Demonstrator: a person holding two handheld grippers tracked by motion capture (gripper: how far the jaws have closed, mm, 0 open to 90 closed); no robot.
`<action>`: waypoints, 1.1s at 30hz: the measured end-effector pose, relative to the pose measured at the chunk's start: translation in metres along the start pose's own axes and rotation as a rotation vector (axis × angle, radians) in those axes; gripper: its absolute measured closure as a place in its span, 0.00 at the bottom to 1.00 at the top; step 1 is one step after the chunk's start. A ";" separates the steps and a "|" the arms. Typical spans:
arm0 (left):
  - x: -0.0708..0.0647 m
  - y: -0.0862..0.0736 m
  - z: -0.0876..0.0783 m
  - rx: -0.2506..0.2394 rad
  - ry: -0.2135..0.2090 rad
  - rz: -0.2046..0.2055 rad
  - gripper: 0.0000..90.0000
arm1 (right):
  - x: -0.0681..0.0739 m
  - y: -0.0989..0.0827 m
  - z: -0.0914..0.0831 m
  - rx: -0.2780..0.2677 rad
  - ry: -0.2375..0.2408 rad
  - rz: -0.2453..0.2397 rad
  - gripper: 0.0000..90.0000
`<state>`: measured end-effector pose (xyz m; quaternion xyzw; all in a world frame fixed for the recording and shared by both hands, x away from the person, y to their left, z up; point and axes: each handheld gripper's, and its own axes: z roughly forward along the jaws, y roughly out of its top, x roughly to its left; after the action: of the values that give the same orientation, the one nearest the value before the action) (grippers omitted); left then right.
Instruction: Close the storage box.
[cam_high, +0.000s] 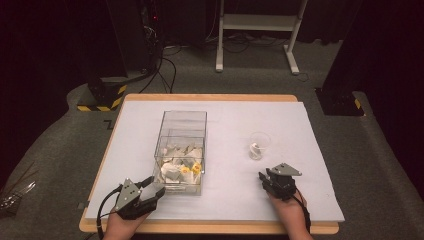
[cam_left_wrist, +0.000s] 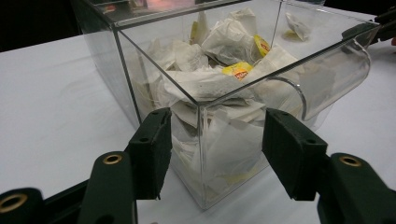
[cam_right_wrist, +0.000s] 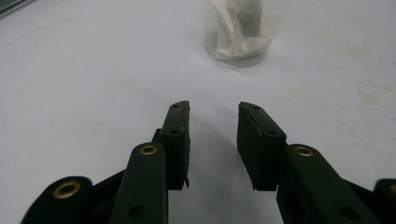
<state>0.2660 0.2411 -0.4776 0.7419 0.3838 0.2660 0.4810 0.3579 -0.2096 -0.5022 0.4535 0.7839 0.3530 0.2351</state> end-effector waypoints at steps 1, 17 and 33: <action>0.000 0.000 0.001 0.000 0.003 0.000 0.48 | 0.000 0.000 0.000 0.000 0.000 0.000 0.72; 0.005 0.003 0.009 -0.004 0.014 -0.013 0.48 | 0.001 0.000 0.000 0.003 -0.002 0.001 0.72; 0.008 0.006 0.019 0.004 0.038 -0.029 0.46 | 0.001 0.000 0.000 0.002 0.000 0.003 0.72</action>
<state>0.2869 0.2363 -0.4798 0.7321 0.4042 0.2723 0.4759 0.3575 -0.2089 -0.5023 0.4548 0.7836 0.3525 0.2341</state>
